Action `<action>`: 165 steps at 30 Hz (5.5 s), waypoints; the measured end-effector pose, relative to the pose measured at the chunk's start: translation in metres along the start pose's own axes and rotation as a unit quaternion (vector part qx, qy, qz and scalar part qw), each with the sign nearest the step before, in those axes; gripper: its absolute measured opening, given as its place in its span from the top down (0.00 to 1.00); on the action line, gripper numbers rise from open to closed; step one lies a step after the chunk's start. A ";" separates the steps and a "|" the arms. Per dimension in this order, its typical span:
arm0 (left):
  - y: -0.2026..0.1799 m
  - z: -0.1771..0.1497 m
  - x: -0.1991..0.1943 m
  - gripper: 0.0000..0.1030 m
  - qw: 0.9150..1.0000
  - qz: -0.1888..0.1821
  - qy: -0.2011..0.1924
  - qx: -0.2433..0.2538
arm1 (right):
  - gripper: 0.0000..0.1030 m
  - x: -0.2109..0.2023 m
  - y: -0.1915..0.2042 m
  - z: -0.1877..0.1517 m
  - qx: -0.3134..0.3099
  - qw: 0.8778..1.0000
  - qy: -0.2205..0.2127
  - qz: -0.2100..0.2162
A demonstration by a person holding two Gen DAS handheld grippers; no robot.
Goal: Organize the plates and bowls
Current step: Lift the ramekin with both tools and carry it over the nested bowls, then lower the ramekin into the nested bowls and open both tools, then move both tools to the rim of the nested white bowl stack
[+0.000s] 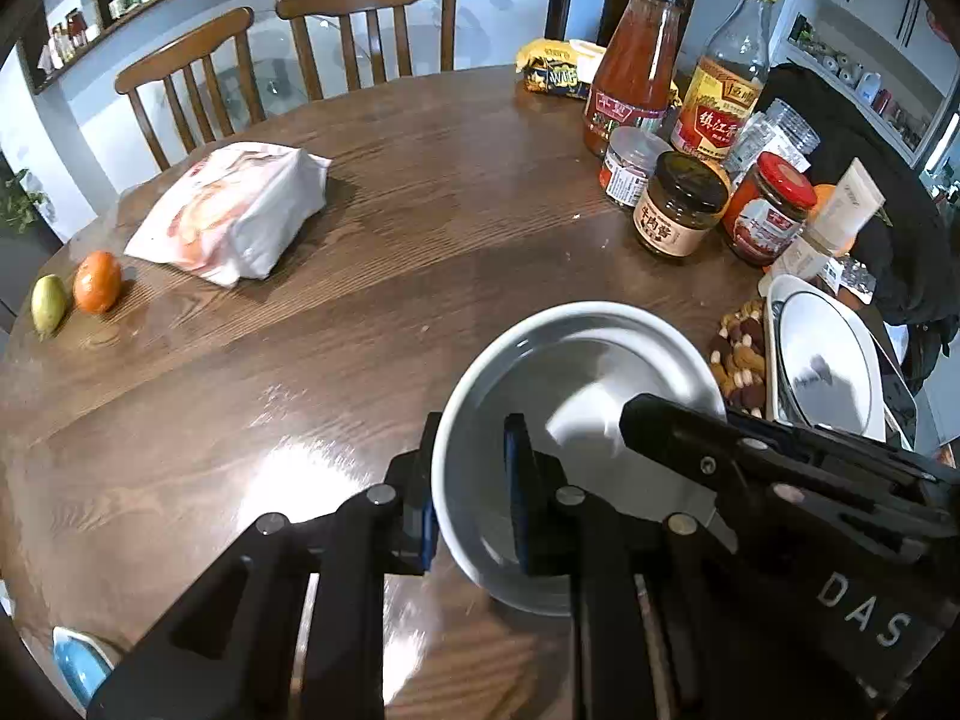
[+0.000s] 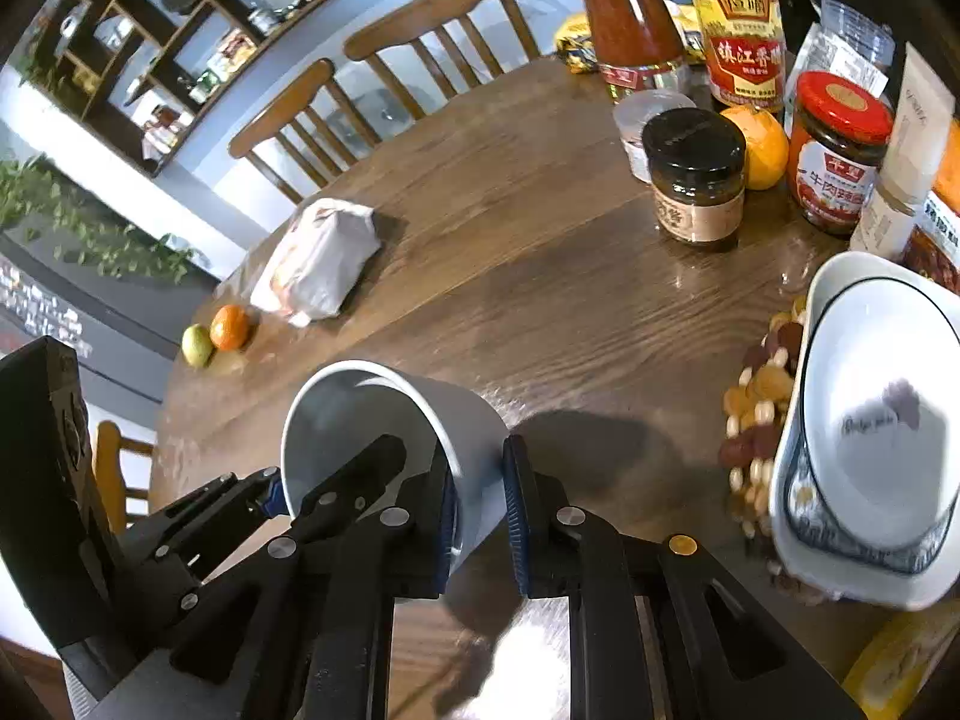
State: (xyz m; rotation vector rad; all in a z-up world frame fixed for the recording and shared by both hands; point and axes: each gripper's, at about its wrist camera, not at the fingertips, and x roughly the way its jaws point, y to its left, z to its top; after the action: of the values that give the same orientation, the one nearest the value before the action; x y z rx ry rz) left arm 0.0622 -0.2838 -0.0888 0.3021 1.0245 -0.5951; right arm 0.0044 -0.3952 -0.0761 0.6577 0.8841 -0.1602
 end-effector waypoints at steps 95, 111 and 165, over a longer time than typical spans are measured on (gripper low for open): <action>0.129 -0.182 -0.068 0.83 0.991 0.065 0.043 -0.113 | 0.82 0.032 0.152 -0.176 -0.120 0.986 0.112 0.025; 0.126 -0.174 -0.094 0.68 0.991 0.073 0.002 -0.108 | 0.82 0.013 0.155 -0.167 -0.115 0.989 0.088 0.045; 0.192 -0.230 -0.146 0.16 0.959 -0.012 0.013 -0.284 | 0.44 -0.024 0.116 -0.170 -0.106 0.990 0.081 0.043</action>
State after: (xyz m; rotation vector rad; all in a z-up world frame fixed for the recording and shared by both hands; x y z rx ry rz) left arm -0.0427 0.0323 -0.0836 -0.2109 1.1794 -0.2961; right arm -0.0784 -0.2053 -0.0805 0.5141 1.0103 0.0656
